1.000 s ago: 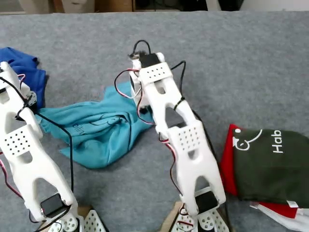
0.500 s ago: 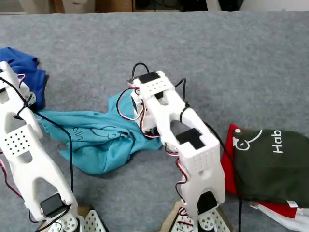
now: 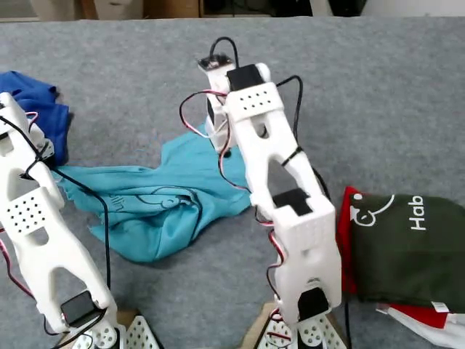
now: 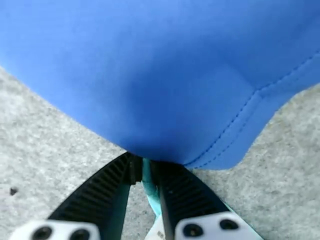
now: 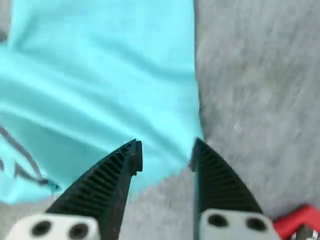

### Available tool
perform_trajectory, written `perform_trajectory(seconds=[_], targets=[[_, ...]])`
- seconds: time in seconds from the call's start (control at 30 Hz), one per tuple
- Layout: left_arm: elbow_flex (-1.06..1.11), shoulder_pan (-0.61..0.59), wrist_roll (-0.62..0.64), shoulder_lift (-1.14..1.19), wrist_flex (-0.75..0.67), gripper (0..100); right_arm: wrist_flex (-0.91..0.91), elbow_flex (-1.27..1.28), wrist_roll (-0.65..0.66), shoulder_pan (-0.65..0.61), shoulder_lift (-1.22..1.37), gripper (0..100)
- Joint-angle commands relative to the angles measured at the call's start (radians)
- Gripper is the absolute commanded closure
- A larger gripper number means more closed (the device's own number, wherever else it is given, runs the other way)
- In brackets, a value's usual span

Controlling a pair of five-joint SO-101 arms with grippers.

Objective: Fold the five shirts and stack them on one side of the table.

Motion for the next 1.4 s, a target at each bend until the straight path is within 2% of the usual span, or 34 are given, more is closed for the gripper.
perform_trajectory(seconds=[0.0,0.23,0.37,0.9,1.37], targets=[[-0.052,-0.015,-0.009,-0.004,0.003,98,-0.035,-0.216,0.006,0.019,0.136,85.4],[-0.052,-0.005,-0.011,-0.004,0.003,98,-0.184,-0.705,0.009,0.013,0.498,85.3],[-0.052,0.000,-0.011,-0.004,0.003,98,-0.193,-0.862,0.005,0.015,0.631,85.3],[-0.025,0.012,-0.014,-0.004,0.005,98,-0.281,-0.809,0.011,0.025,0.693,85.3],[-0.025,0.012,-0.014,-0.004,0.005,98,-0.229,-0.802,0.120,-0.001,0.697,85.7]])
